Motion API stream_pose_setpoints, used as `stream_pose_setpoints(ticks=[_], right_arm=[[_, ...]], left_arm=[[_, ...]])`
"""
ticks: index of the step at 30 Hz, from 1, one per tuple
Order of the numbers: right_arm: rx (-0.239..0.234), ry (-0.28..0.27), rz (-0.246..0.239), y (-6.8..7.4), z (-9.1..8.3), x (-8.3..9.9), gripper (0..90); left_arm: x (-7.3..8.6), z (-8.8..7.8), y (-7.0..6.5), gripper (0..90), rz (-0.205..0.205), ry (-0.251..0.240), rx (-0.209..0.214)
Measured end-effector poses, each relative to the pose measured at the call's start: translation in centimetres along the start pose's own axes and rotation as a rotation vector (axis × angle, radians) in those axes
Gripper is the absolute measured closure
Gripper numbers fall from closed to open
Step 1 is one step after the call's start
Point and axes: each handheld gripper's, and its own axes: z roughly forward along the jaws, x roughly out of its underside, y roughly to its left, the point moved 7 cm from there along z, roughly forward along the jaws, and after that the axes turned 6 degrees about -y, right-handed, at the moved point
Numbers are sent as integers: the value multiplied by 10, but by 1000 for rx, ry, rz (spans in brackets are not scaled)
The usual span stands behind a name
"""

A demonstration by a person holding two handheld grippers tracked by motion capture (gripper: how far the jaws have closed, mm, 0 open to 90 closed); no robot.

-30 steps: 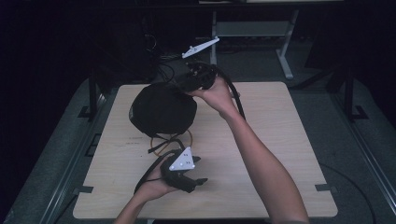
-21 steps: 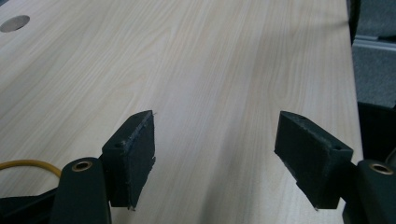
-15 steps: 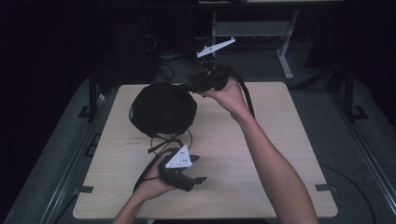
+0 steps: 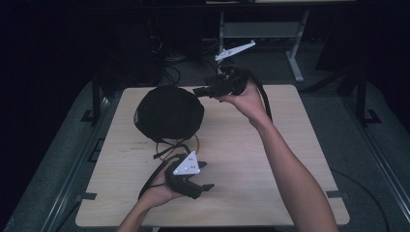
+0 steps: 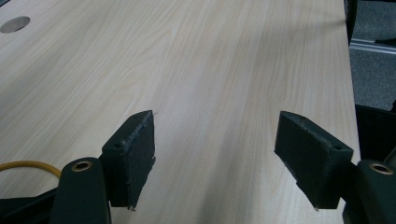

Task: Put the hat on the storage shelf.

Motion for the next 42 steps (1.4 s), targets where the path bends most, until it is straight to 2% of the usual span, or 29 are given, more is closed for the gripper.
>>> stream_pose_setpoints(ticks=[6,15,20,30,40,42], right_arm=[[18,1,7,-5,-12,7,279],[30,-1,22,-10,-27,16,269],[31,4,25,-12,-31,21,261],[53,7,57,-17,-46,33,240],[69,6,55,-20,-54,43,228],[68,4,68,-19,-57,45,221]], left_arm=[[1,2,-1,286,9,11,3],[-1,1,0,286,-3,4,-2],[-1,0,-1,286,-11,2,3],[-2,1,-1,286,-1,9,-4],[0,3,-2,286,0,17,-7],[0,3,-2,286,1,18,-6]])
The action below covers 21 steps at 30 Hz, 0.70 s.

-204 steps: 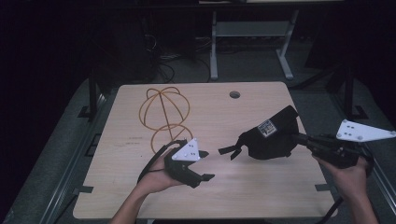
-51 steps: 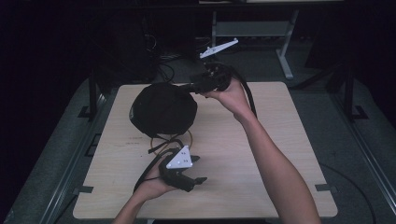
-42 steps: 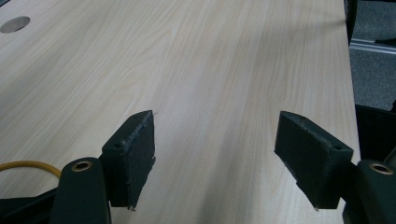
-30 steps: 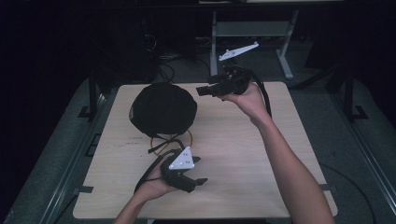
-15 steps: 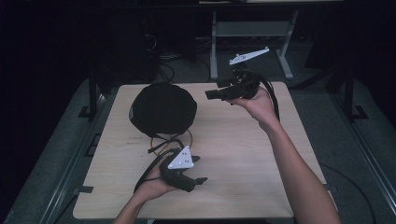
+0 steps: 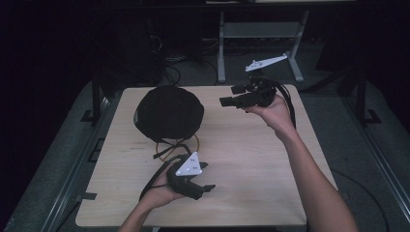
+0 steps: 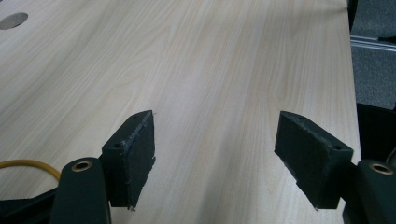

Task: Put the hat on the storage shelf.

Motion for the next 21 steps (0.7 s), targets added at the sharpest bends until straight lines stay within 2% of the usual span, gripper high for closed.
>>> stream_pose_setpoints(ticks=[11,21], right_arm=[[34,-2,20,-8,-17,15,164],[50,-11,32,-15,-34,30,161]], left_arm=[[0,0,0,284,-7,0,1],[2,2,-1,282,-14,9,7]])
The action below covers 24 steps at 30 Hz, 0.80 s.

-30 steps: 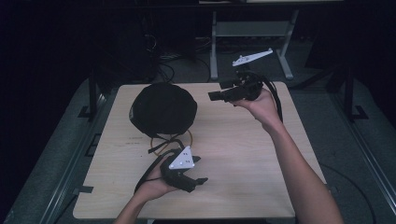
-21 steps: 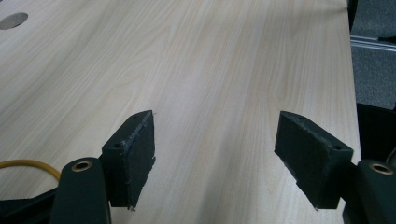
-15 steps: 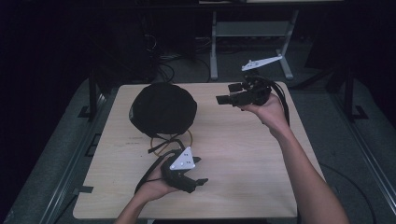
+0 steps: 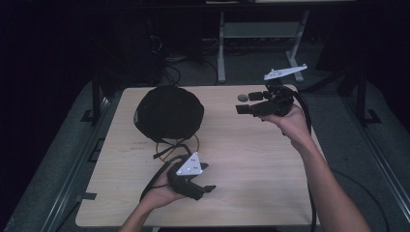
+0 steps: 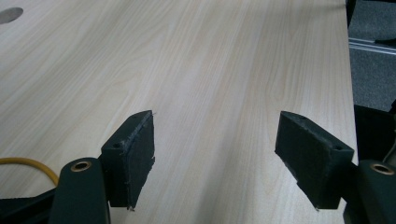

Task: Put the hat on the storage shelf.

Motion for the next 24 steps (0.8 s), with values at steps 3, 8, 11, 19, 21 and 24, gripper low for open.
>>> stream_pose_setpoints(ticks=[3,8,11,19,21,24], right_arm=[[7,0,4,-3,-6,5,160],[-1,-8,24,-8,-14,16,160],[-3,-11,34,-11,-18,23,160],[14,-15,60,-21,-27,39,160],[21,-15,72,-25,-32,47,160],[23,-22,87,-28,-37,53,160]], left_arm=[[0,0,0,283,-4,3,1],[2,0,2,282,-8,7,-1],[3,0,3,282,-9,10,-3],[4,0,3,282,-16,13,-3],[4,0,3,282,-18,14,-1],[5,0,3,281,-16,19,0]])
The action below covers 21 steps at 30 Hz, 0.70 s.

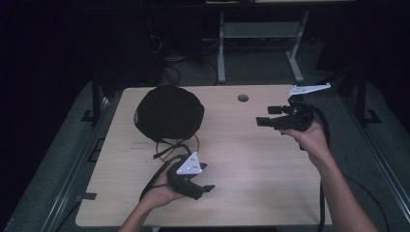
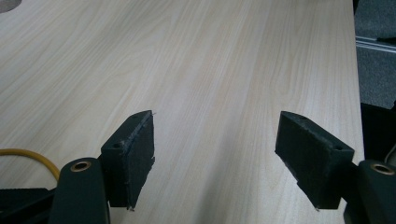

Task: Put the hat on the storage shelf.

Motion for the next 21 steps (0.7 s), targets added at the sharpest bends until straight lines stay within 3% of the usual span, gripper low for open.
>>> stream_pose_setpoints(ticks=[21], right_arm=[[40,-5,57,-22,-34,41,159]], left_arm=[[3,4,-1,275,-1,15,-8]])
